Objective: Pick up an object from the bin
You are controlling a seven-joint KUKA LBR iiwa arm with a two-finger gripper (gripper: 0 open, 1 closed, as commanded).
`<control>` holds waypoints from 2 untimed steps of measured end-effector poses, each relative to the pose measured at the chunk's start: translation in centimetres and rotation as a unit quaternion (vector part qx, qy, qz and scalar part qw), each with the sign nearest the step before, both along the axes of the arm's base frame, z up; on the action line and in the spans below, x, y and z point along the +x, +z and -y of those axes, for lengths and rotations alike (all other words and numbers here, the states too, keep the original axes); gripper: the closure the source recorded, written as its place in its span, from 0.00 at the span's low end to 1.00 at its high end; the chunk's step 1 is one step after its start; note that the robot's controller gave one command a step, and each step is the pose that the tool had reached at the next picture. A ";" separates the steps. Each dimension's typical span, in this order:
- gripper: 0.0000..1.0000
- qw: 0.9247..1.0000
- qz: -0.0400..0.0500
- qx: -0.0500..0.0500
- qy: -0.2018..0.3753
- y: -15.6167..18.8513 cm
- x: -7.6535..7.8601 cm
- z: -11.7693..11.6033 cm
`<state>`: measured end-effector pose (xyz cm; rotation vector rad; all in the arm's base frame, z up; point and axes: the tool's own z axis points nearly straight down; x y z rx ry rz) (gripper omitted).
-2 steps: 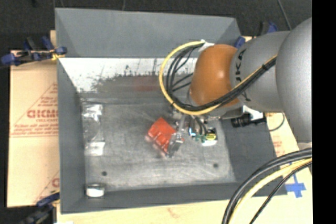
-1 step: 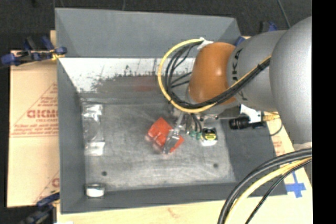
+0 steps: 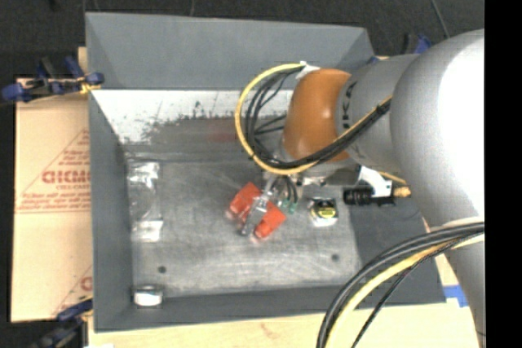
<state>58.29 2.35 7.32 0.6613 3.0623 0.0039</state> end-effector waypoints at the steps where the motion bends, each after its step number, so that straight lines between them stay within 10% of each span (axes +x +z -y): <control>1: 0.00 1.000 0.001 -0.001 0.003 0.2 0.2 0.1; 2: 1.00 1.000 0.005 -0.001 0.004 0.5 0.5 0.2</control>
Offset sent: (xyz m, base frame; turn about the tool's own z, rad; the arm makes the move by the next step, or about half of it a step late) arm 0.0000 0.0000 0.0000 0.0000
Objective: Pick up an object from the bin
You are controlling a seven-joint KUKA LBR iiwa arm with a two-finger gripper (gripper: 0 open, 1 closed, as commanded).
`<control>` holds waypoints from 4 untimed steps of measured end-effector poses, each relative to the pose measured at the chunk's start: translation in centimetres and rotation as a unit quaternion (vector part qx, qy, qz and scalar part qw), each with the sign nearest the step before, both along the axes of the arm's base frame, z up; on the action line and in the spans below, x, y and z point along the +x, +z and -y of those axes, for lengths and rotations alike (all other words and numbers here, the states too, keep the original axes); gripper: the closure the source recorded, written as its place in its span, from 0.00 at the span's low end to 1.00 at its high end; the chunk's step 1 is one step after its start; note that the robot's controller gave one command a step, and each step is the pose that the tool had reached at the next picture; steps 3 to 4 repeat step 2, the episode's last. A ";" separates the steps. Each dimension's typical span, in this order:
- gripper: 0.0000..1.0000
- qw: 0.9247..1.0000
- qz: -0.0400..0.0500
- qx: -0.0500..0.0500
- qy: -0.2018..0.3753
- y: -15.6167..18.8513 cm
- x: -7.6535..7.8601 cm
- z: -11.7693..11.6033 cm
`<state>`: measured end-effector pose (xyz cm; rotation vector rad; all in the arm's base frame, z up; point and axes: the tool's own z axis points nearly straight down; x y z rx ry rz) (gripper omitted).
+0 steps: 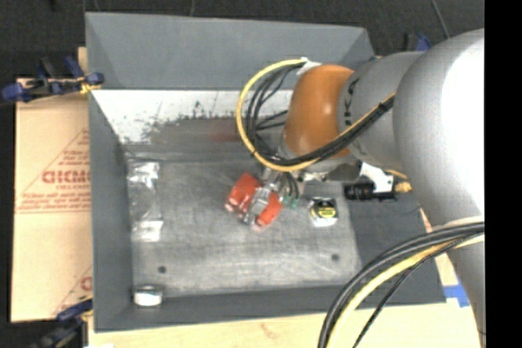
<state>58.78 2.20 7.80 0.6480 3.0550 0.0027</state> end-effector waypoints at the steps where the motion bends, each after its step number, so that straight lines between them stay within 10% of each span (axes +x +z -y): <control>1: 1.00 1.000 -0.003 0.001 0.004 8.3 0.3 0.1; 4: 1.00 1.000 -0.006 0.001 0.008 11.7 0.5 0.2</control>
Offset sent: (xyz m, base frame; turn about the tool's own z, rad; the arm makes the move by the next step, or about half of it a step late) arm 0.0000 0.0000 0.0773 -0.0001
